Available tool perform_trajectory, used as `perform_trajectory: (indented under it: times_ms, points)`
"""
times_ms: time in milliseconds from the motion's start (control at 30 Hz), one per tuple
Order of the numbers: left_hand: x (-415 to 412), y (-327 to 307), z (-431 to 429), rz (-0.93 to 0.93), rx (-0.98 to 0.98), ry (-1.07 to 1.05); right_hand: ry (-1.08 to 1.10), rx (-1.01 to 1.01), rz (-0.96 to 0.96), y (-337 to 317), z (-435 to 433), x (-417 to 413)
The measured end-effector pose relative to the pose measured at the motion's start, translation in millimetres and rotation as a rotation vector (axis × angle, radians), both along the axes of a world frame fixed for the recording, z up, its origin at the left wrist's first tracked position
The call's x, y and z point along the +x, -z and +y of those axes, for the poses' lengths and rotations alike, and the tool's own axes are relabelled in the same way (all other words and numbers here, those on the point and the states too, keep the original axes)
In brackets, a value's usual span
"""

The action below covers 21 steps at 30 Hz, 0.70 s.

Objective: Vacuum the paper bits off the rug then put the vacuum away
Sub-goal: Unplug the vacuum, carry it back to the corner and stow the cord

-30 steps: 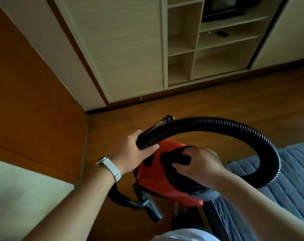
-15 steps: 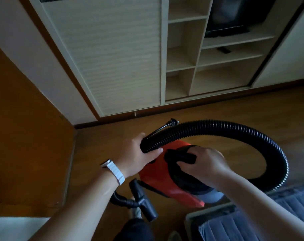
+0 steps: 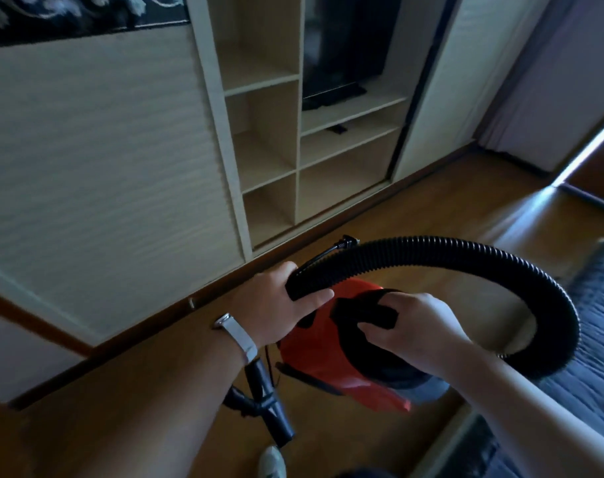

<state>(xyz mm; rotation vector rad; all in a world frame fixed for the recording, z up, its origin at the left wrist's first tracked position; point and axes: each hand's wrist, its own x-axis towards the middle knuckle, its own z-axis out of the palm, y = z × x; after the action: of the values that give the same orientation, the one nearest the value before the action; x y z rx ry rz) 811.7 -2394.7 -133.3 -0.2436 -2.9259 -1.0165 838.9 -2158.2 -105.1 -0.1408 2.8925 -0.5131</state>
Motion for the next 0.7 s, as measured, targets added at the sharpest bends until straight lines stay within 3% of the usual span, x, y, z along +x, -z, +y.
perform_trajectory:
  times_ms: [333, 700]
  points:
    - [-144, -11, 23, 0.045, 0.071, 0.232, 0.301, -0.099, 0.057, -12, 9, -89]
    - [-308, -7, 123, -0.036, 0.018, 0.32, 0.377, -0.167, 0.002, 8, 93, -230]
